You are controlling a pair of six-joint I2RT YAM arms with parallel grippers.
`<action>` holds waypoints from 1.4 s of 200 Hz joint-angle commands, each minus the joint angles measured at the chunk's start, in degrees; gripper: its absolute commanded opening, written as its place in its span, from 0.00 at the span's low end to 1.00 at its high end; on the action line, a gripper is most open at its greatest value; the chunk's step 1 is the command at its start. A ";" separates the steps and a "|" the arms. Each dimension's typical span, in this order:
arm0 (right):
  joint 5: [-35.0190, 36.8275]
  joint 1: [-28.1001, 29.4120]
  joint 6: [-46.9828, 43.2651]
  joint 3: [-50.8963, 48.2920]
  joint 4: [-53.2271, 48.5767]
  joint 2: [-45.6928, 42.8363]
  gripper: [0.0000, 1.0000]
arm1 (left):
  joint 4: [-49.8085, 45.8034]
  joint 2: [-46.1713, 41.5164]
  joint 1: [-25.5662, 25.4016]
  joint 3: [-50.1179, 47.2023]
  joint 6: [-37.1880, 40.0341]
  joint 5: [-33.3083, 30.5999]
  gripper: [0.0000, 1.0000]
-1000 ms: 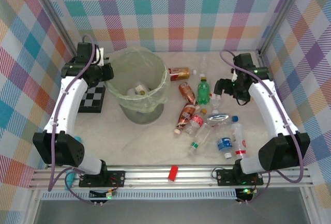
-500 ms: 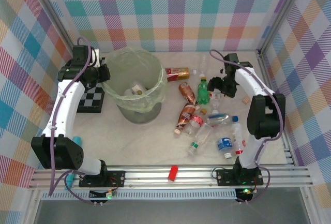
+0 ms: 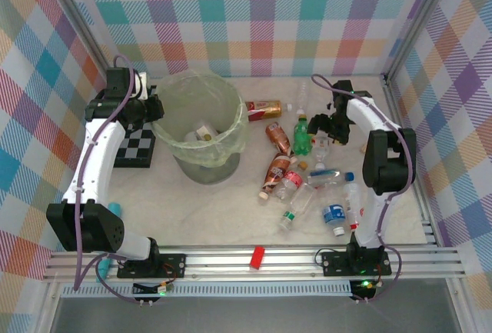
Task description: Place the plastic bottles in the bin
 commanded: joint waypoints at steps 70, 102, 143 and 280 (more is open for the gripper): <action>-1.29 -4.77 0.03 -0.16 0.14 1.84 0.85 | 1.74 1.96 1.02 -2.75 -1.12 3.79 0.00; -4.62 -4.52 1.58 -0.29 0.78 0.88 0.90 | 1.70 2.25 1.03 -2.60 -1.38 4.58 0.00; -5.81 -4.18 4.20 -1.23 2.07 1.03 0.93 | 1.75 2.06 1.05 -2.69 -1.36 4.46 0.00; -3.93 -4.94 6.52 -1.86 3.04 1.44 0.60 | 2.27 2.95 1.01 -3.11 -2.63 8.02 0.00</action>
